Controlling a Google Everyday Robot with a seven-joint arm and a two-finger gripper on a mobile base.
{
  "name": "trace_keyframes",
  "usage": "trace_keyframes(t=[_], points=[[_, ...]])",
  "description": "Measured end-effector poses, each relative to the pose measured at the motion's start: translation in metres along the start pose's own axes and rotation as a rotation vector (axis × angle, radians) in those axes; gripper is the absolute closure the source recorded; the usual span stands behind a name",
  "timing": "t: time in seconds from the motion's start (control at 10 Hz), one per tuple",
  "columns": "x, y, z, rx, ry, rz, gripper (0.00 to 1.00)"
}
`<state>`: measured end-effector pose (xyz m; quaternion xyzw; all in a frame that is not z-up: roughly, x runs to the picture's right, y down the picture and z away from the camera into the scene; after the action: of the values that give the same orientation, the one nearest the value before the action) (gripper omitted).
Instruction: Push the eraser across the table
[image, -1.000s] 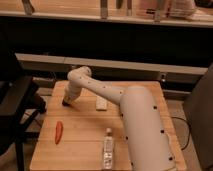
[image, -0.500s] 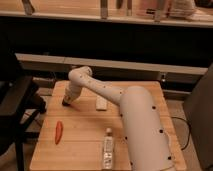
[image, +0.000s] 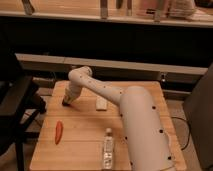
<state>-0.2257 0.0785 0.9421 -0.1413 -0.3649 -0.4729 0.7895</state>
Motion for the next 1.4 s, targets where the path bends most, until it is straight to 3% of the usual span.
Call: trace_keyframes(t=[0.4,1.4], points=[[-0.0002,-0.0005,-0.0009,-0.001,0.000,-0.001,1.00],[-0.0060,-0.0061,0.0036,0.001,-0.060,-0.057,1.00]])
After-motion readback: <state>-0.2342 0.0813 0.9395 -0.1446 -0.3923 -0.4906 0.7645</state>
